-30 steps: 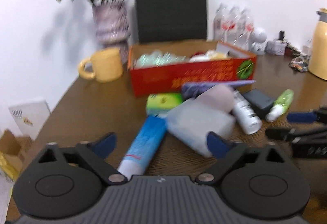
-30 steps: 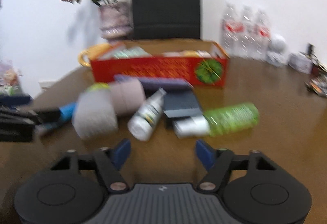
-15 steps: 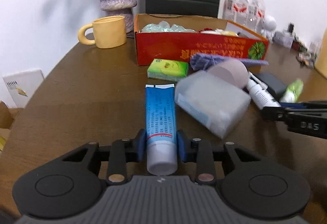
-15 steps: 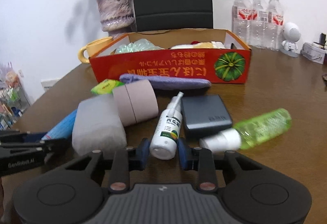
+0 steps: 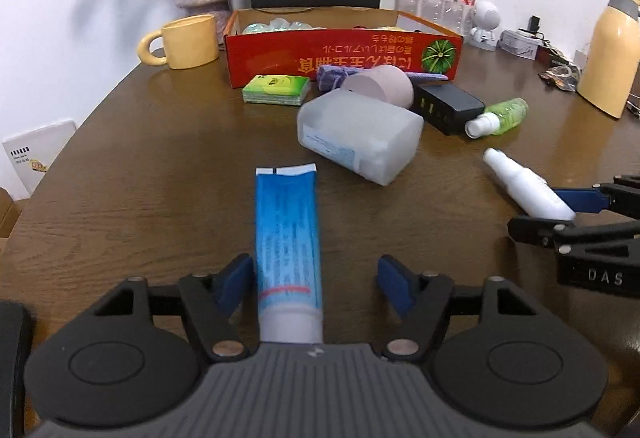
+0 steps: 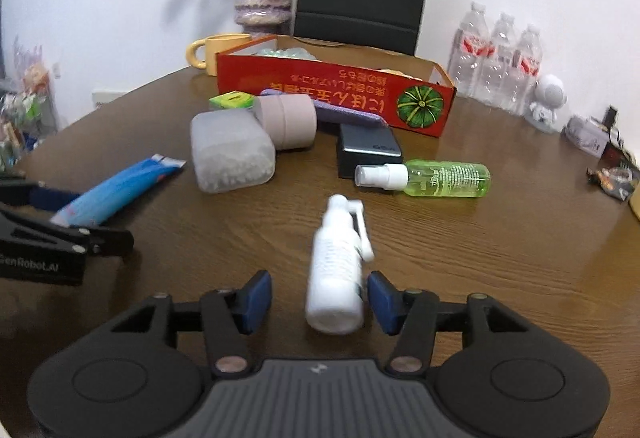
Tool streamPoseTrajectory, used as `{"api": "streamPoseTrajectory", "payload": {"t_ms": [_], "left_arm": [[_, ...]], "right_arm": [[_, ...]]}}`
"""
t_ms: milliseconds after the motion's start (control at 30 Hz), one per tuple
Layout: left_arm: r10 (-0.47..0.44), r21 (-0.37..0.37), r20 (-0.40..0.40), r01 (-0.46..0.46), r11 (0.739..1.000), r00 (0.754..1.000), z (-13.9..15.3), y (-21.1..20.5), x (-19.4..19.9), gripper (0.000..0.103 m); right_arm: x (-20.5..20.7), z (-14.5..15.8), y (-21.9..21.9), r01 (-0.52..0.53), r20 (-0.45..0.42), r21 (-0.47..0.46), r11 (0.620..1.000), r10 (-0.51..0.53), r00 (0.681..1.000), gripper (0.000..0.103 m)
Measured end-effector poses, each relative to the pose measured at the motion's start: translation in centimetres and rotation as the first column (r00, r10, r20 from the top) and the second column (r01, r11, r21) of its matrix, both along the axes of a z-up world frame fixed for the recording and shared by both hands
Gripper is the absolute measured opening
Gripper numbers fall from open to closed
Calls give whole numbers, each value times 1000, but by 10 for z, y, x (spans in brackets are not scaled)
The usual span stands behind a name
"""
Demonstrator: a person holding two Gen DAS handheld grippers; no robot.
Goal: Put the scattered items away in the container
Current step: 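Grasp the white spray bottle with the right tool while the left tool grasps the blue toothpaste tube, then carry the spray bottle and toothpaste into the box and open both tools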
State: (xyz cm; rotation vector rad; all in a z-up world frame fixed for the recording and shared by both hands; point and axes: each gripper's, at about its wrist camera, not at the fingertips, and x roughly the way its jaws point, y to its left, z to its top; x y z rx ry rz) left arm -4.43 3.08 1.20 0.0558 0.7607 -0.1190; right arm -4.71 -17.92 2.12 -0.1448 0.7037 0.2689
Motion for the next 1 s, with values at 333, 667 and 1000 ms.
{"api": "streamPoseTrajectory", "payload": {"t_ms": [333, 667, 1000], "left_arm": [[0, -117, 2, 0, 993, 1000, 12, 17, -5, 34], [-125, -180, 178, 157, 971, 976, 102, 19, 36, 34], [-102, -133, 22, 104, 986, 994, 130, -5, 285, 34]], "right_arm": [[4, 3, -17, 34, -15, 128, 991, -32, 999, 26], [26, 71, -27, -42, 124, 167, 985, 21, 992, 26], [228, 150, 6, -109, 202, 102, 989, 87, 976, 26]]}}
